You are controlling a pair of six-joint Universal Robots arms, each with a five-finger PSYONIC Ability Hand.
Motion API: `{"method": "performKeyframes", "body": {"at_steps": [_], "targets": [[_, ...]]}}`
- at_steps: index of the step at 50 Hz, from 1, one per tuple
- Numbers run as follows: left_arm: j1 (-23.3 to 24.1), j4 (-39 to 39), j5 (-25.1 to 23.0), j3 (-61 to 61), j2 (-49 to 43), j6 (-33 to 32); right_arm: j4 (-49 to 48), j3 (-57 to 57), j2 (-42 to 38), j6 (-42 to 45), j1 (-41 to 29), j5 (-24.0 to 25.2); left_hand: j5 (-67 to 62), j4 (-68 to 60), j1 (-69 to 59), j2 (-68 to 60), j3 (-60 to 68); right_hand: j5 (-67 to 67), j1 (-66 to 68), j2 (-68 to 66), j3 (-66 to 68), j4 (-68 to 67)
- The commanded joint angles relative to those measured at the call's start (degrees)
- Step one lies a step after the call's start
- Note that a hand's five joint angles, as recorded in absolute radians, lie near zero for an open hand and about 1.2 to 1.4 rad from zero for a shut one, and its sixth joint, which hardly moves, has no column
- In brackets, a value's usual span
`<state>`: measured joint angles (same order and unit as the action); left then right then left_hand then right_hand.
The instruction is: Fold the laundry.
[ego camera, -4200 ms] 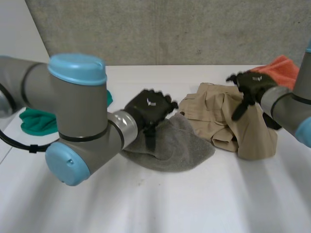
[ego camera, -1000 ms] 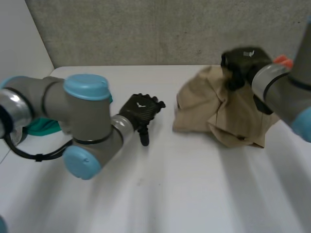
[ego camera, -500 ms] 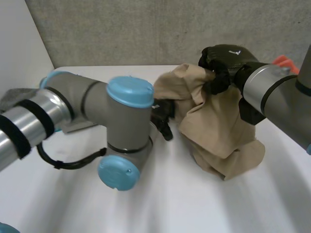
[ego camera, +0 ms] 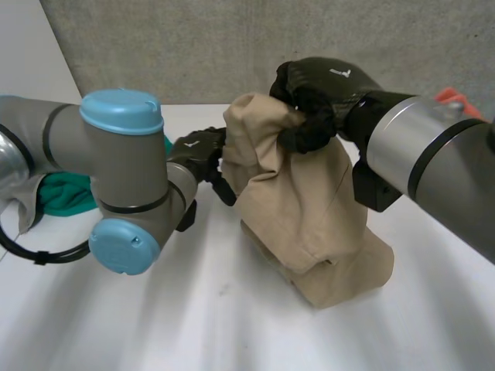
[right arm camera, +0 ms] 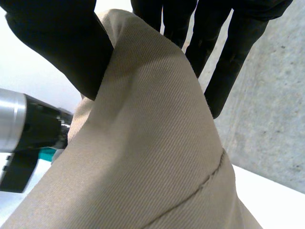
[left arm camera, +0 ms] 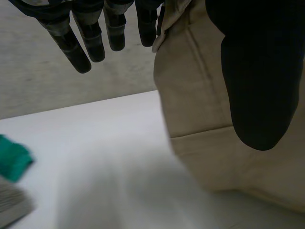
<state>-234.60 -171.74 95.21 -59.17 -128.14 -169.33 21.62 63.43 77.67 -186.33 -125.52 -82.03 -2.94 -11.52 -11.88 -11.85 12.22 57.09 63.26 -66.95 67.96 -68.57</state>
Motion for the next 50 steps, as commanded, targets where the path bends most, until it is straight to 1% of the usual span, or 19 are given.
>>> {"method": "performKeyframes", "body": {"at_steps": [1,2,3,4,6,9,10,14,21,30,36,40,41,42,43,44,47,48,50], "targets": [[2.04,-0.09,-8.19,2.65,-5.71,2.87,-0.26,1.17,-2.61,0.44,0.63,-0.49,-14.82,-16.23,-15.87,-15.91,15.53,12.91,16.74,-13.05,12.04,-11.43],[2.22,0.53,-8.63,3.00,-6.16,3.04,-0.44,1.43,-2.70,0.61,0.98,-0.58,-28.26,-29.67,-29.31,-29.35,28.97,12.91,16.74,-13.05,12.04,-11.43],[2.31,1.75,-8.81,3.44,-6.94,3.22,-0.79,2.04,-3.05,1.22,1.94,-0.84,-62.36,-63.78,-63.42,-63.45,63.08,12.91,16.74,-13.05,12.04,-11.43],[2.22,2.37,-8.46,3.62,-7.30,3.22,-1.14,2.31,-3.22,1.49,2.47,-0.85,-67.01,-68.43,-68.07,-68.11,67.73,12.91,16.74,-13.05,12.04,-11.43],[1.52,3.17,-7.15,4.06,-7.39,3.13,-1.84,2.75,-3.75,2.19,3.61,-0.93,-67.06,-68.48,-68.12,-68.15,67.78,12.91,16.74,-13.05,12.04,-11.43],[-1.55,3.79,-3.37,4.94,-5.55,2.87,-2.81,3.45,-4.98,3.86,5.55,-0.41,-67.06,-68.48,-68.12,-68.15,67.78,-47.77,-43.95,47.63,-48.64,49.25],[-2.87,3.44,-1.71,5.20,-3.80,2.26,-2.64,3.72,-5.59,5.00,6.25,-0.15,-67.06,-68.48,-68.12,-68.15,67.78,-57.09,-53.26,56.95,-57.96,58.57],[-5.25,0.90,-0.28,6.87,0.85,-0.55,-1.15,5.12,-6.30,6.50,8.35,0.73,-67.06,-68.48,-68.12,-68.15,67.78,-57.09,-53.26,56.95,-57.96,58.57],[-4.99,-4.91,-3.71,14.60,5.44,-5.65,-1.32,6.97,-5.42,7.03,13.37,1.18,-67.06,-68.48,-68.12,-68.15,67.78,-57.09,-53.26,56.95,-57.96,58.57],[1.33,-5.80,-10.12,28.66,1.93,-11.10,-1.76,8.73,-5.07,7.29,20.05,1.35,-67.06,-68.48,-68.12,-68.15,67.78,-57.09,-53.26,56.95,-57.96,58.57],[4.59,-4.92,-14.08,29.38,-3.34,-11.90,-2.81,11.19,-5.07,8.70,23.04,1.79,-67.06,-68.48,-68.12,-68.15,67.78,-57.09,-53.26,56.95,-57.96,58.57],[7.48,-3.43,-18.99,25.70,-7.90,-12.16,-5.18,13.38,-5.07,10.98,25.85,2.14,-67.06,-68.48,-68.12,-68.15,67.78,-57.09,-53.26,56.95,-57.96,58.57],[7.93,-3.16,-19.70,24.73,-8.61,-12.34,-5.62,13.65,-5.07,11.42,26.38,2.14,-66.08,-67.50,-67.14,-67.17,66.80,-57.09,-53.26,56.95,-57.96,58.57],[8.28,-3.07,-20.40,23.85,-9.32,-12.60,-6.06,14.09,-5.16,11.77,26.82,2.32,-59.41,-60.83,-60.46,-60.50,60.13,-57.09,-53.26,56.95,-57.96,58.57],[8.72,-2.90,-21.11,23.05,-10.11,-12.95,-6.50,14.44,-5.33,12.21,27.17,2.40,-51.85,-53.27,-52.90,-52.94,52.57,-57.09,-53.26,56.95,-57.96,58.57],[9.33,-2.63,-22.16,21.83,-11.25,-14.08,-7.29,15.05,-5.42,13.09,27.78,2.75,-37.45,-38.87,-38.51,-38.54,38.17,-57.09,-53.26,56.95,-57.96,58.57],[10.13,-2.28,-22.96,20.59,-12.31,-16.81,-8.52,16.02,-5.86,14.67,28.31,3.72,-18.70,-20.11,-19.75,-19.79,19.41,-57.09,-53.26,56.95,-57.96,58.57],[10.39,-1.93,-22.79,19.89,-12.05,-18.56,-9.22,16.55,-6.12,15.98,28.40,4.51,-6.48,-7.90,-7.53,-7.57,7.20,-57.09,-53.26,56.95,-57.96,58.57],[10.39,-1.23,-22.00,19.27,-11.18,-20.06,-9.67,16.90,-6.30,17.48,28.32,5.39,1.18,-0.23,0.13,0.09,-0.47,-57.09,-53.26,56.95,-57.96,58.57]]}}
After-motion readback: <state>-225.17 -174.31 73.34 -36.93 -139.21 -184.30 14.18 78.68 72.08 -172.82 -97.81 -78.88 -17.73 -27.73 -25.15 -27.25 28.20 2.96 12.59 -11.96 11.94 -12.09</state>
